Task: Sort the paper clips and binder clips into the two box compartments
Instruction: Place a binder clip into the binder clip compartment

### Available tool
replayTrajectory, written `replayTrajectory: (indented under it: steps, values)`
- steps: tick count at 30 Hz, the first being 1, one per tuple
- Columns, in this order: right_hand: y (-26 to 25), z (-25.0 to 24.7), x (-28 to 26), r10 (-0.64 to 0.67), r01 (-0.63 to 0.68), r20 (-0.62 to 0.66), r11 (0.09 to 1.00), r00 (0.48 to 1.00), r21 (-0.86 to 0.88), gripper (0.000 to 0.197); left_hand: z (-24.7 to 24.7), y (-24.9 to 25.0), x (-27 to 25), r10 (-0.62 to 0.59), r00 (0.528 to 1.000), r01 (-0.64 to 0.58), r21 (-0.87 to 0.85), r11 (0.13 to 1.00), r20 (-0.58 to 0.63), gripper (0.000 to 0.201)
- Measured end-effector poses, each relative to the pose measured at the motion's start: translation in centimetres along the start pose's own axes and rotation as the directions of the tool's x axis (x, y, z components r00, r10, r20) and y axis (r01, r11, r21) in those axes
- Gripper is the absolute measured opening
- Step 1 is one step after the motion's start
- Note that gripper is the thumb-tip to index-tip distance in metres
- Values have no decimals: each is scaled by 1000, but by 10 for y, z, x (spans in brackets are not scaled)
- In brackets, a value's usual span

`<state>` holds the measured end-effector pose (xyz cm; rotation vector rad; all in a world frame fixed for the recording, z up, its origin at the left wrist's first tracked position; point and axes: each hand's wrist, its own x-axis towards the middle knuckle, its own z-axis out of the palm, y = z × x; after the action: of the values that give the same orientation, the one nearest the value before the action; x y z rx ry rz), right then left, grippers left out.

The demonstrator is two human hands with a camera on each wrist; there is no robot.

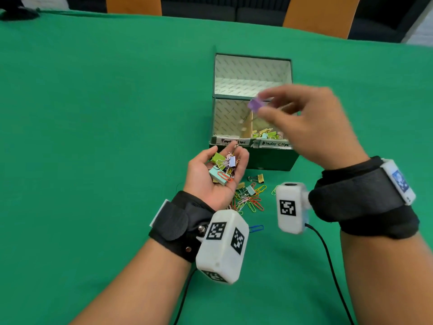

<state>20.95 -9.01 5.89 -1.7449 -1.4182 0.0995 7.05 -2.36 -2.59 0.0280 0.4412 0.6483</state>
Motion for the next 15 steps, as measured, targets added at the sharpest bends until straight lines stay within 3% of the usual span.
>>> replayTrajectory:
  steps: [3,8,11,14,15]
  values:
    - [14,-6,6,17,-11,-279,1000,960,24,15,1,-1,0,-6,1000,6,8,1000,-3,33]
    - [26,3,6,81,-119,-325,988,942,-100,12,0,-4,1,-18,1000,18,31,999,-16,34]
    - [34,5,6,149,-198,-248,962,957,-187,15,-1,-4,1,-20,1000,21,34,999,-21,34]
    - [35,6,2,244,-227,0,903,970,-363,22,-2,-4,1,-22,1000,23,37,999,-22,34]
    - [33,5,1,246,-216,29,895,969,-390,21,-2,-4,1,-23,1000,24,41,999,-20,34]
